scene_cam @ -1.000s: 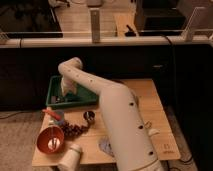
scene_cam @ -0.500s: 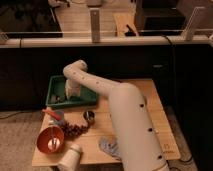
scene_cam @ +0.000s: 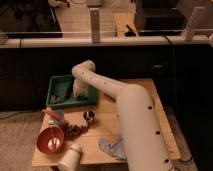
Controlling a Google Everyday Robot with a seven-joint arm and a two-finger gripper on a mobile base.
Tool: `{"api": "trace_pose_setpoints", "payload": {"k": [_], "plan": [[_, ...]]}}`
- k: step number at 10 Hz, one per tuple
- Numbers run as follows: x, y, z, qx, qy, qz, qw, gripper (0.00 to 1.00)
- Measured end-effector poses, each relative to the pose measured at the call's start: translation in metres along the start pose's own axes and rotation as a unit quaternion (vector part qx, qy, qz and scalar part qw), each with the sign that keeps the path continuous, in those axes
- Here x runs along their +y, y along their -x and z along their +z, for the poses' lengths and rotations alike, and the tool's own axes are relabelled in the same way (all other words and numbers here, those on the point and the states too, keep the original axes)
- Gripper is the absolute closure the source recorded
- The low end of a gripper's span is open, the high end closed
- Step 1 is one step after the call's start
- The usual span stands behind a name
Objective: Wipe tray with sponge
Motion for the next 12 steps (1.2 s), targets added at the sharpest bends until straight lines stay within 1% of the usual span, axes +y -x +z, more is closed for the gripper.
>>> {"api": "trace_pose_setpoints", "payload": {"k": [3, 5, 8, 10, 11, 12], "plan": [[0.012, -0.011, -0.003, 0.004, 0.002, 0.016, 0.9999, 0.99], [0.020, -0.026, -0.005, 0.012, 0.002, 0.024, 0.9996, 0.99], [0.021, -0.042, -0.010, 0.024, -0.006, 0.030, 0.9992, 0.99], [0.015, -0.050, -0.010, 0.029, -0.014, 0.025, 0.9992, 0.99], [0.007, -0.053, -0.008, 0.030, -0.017, 0.019, 0.9992, 0.99], [-0.009, -0.056, -0.003, 0.029, -0.021, 0.008, 0.9993, 0.99]]}}
